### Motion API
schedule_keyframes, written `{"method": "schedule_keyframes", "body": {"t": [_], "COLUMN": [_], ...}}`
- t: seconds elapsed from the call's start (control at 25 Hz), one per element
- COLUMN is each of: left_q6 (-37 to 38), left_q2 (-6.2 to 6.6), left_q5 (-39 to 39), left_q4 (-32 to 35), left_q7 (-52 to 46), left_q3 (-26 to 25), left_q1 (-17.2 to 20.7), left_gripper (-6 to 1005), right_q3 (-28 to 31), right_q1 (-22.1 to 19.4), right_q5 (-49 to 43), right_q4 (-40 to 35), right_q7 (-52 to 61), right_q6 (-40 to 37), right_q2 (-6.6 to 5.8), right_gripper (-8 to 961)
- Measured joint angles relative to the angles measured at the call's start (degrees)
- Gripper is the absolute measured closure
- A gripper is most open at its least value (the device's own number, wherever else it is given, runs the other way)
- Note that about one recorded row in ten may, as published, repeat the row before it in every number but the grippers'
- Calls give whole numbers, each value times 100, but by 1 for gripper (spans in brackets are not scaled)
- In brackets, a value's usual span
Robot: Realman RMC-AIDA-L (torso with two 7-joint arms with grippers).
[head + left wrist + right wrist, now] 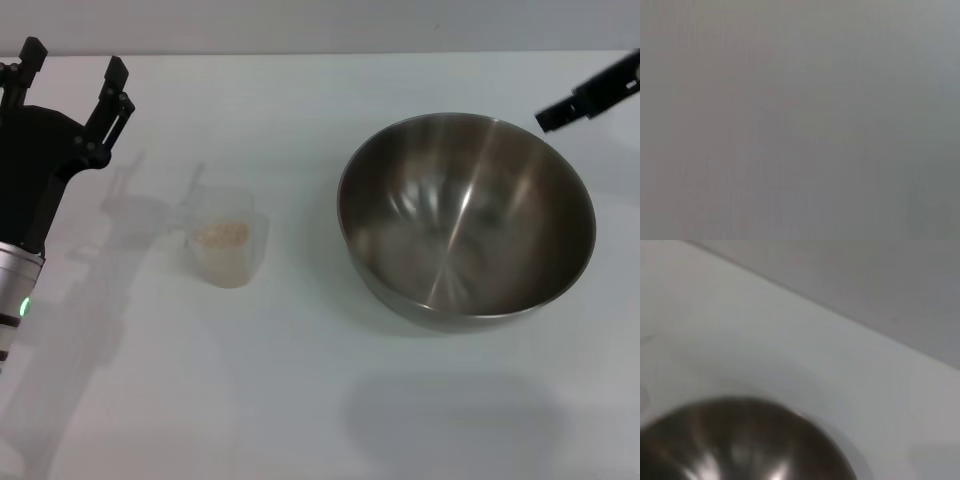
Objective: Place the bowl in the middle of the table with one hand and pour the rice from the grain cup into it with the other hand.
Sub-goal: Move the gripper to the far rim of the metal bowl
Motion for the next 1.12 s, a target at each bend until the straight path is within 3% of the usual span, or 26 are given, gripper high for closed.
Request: {"method": "schedule_keyframes", "body": {"t": [0.52, 1.12], "left_q6": [0, 0], "left_q2": [-15, -4], "left_q5": [0, 0], "left_q4": [-5, -39], "left_q7": [0, 0], "left_q3": [0, -31], "left_q1": [-22, -23], "left_gripper": [185, 186], "right_q3": [13, 47], "right_q1": [175, 346], "right_q5": [-120, -58], "right_q4": [1368, 2526], "right_q7": [-611, -917], "right_q6": [-622, -1499], "right_q2": [-27, 76], "right_gripper": [360, 430]}}
